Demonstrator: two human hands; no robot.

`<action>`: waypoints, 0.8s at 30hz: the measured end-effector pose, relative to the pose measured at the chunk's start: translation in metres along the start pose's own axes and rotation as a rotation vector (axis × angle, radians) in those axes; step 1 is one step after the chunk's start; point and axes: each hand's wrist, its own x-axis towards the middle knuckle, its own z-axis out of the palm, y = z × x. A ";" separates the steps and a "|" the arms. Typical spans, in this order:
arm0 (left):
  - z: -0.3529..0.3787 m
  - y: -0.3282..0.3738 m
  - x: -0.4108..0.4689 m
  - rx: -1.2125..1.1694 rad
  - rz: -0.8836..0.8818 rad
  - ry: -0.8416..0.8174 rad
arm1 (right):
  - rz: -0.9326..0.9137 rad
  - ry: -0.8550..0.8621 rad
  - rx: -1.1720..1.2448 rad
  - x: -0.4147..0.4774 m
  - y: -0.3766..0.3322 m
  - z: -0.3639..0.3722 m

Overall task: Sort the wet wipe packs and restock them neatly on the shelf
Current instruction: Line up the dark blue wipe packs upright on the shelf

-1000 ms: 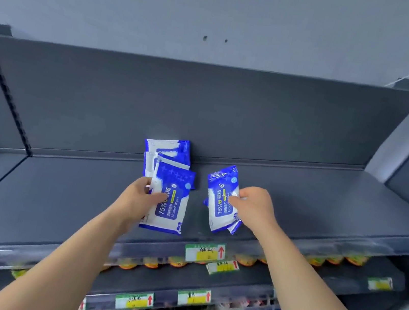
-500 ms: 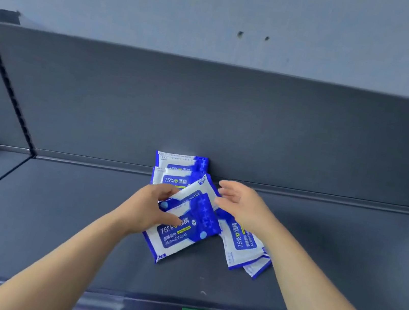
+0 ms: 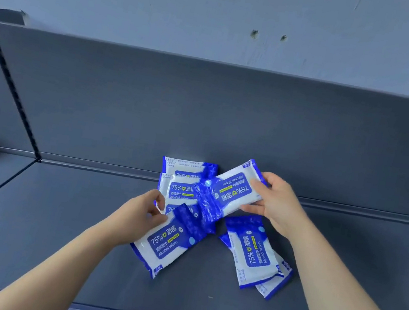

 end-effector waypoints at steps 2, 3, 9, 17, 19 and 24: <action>-0.001 0.001 0.001 -0.117 -0.067 -0.032 | -0.027 -0.073 -0.027 0.001 -0.003 -0.004; -0.002 0.000 0.001 -0.172 -0.087 -0.047 | -0.032 -0.130 -0.076 -0.001 -0.005 -0.003; -0.005 0.001 0.003 -0.419 -0.083 0.008 | -0.006 -0.274 -0.276 -0.006 0.005 0.024; 0.008 0.001 0.001 -0.855 -0.142 0.066 | -0.134 -0.235 -0.500 -0.005 0.028 0.061; 0.014 0.001 0.000 -0.736 -0.128 0.087 | -0.136 -0.231 -0.480 -0.006 0.031 0.066; 0.018 0.003 0.000 -0.745 -0.136 0.247 | -0.096 -0.273 -0.598 -0.011 0.039 0.065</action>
